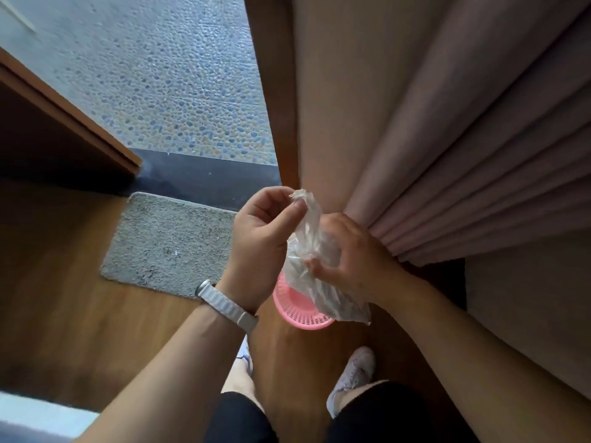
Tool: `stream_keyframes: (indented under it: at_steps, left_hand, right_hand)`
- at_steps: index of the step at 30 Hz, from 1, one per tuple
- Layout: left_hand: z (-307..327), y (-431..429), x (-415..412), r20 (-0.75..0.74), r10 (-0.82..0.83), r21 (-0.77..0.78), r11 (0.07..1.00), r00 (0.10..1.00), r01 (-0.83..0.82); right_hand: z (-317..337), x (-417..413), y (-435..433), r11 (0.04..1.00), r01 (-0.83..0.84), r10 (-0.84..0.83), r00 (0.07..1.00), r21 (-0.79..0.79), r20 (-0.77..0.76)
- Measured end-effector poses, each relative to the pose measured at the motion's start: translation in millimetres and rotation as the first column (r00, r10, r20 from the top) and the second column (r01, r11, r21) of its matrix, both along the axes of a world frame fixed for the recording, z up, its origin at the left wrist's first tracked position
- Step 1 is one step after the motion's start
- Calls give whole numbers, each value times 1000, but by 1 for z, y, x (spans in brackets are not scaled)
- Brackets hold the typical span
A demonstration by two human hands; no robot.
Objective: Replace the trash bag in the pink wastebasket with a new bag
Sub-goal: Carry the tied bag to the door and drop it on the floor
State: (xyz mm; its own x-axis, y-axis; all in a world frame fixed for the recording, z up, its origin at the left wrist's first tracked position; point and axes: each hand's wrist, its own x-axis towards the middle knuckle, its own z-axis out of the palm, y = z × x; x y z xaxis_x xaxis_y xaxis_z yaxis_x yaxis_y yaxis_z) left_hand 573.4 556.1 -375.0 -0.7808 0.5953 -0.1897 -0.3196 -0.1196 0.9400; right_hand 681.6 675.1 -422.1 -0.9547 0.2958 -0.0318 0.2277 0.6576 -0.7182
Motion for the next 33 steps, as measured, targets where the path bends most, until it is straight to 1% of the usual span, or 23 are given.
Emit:
stream_keyframes:
  at_steps: [3,7,9,15,18,22,24,28,33]
  left_hand:
    - [51,-13,-5,-27,53,47,998,998,-52]
    - [100,-43,-24,-26,102,95,991,994,-99]
    - [120,-61,-40,-19,125,118,986,992,-122]
    - [166,-131,-113,-23,145,193,971,989,-138]
    - [183,-175,-160,-29,173,215,963,984,-163]
    - [209,-238,-222,-37,201,232,955,979,-187]
    - [219,-257,-240,-53,208,237,953,977,-190]
    - [235,-301,-272,-93,283,242,936,955,-254]
    - [250,-342,-302,-125,384,240,907,915,-347]
  right_hand:
    - [51,-13,-6,999,-46,46,999,3,-15]
    - [107,-40,-27,991,-94,97,995,96,-24]
    - [128,-59,-42,985,-100,108,993,138,-48]
    - [180,-137,-112,978,-87,108,989,192,-102]
    - [199,-182,-156,977,-62,88,989,203,-121]
    - [221,-244,-220,987,-38,60,988,158,-142]
    - [229,-267,-239,989,-35,58,986,146,-157]
    - [244,-314,-279,977,-86,125,972,197,-196]
    - [252,-365,-315,952,-212,260,942,222,-212]
